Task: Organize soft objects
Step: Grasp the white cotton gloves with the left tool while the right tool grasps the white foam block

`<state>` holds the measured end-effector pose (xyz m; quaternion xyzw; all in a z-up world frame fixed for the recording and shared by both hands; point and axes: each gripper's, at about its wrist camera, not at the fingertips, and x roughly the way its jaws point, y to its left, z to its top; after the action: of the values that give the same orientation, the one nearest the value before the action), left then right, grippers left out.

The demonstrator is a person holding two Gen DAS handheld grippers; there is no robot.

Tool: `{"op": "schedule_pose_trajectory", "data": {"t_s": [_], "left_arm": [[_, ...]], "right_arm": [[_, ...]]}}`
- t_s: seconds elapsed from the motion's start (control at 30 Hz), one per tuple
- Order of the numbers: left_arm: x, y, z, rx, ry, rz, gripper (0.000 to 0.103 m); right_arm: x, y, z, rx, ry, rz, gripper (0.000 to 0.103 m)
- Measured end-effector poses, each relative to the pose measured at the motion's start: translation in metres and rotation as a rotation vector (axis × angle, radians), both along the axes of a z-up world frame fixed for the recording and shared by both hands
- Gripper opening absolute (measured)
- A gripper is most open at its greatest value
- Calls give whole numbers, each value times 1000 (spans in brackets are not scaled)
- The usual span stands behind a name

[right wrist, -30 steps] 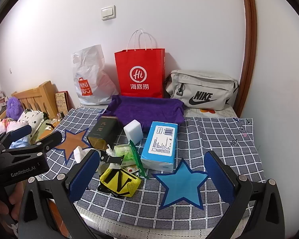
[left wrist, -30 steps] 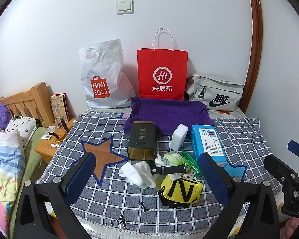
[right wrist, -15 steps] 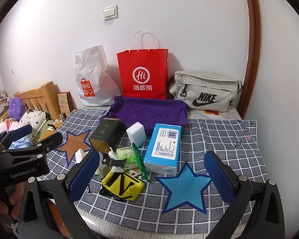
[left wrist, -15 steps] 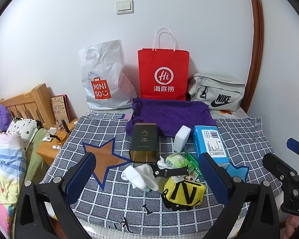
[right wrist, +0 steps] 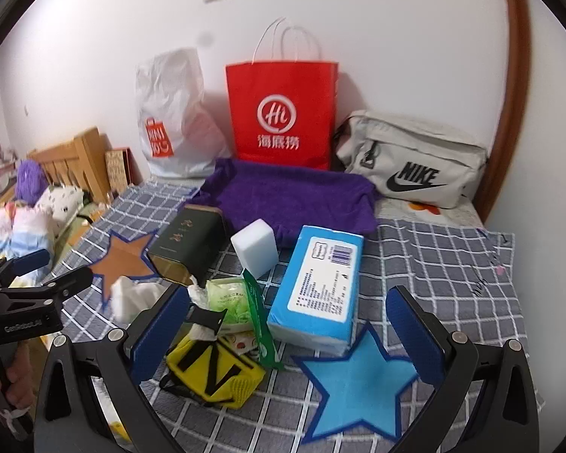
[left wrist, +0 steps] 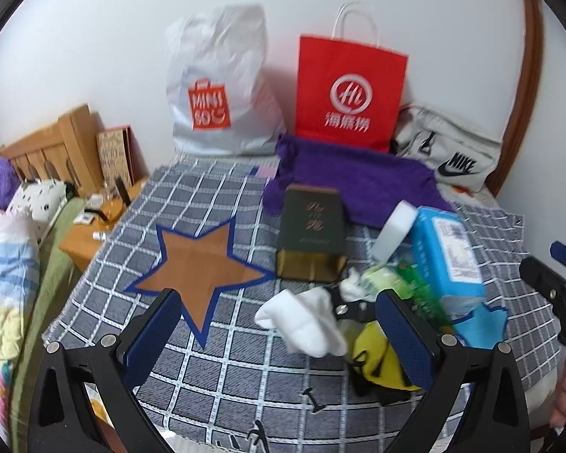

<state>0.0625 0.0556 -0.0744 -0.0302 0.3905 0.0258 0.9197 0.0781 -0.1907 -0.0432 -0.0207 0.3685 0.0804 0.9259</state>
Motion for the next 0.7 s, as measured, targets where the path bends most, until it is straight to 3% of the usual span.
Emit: {"op": "schedule_pose_trajectory", "data": {"t_s": [0.4, 0.7], "left_arm": [[35, 17, -47, -68, 87, -13, 103], [49, 25, -60, -109, 112, -30, 103]], "right_arm": [[78, 23, -43, -17, 34, 104, 102], [122, 50, -76, -83, 78, 179, 102]]}}
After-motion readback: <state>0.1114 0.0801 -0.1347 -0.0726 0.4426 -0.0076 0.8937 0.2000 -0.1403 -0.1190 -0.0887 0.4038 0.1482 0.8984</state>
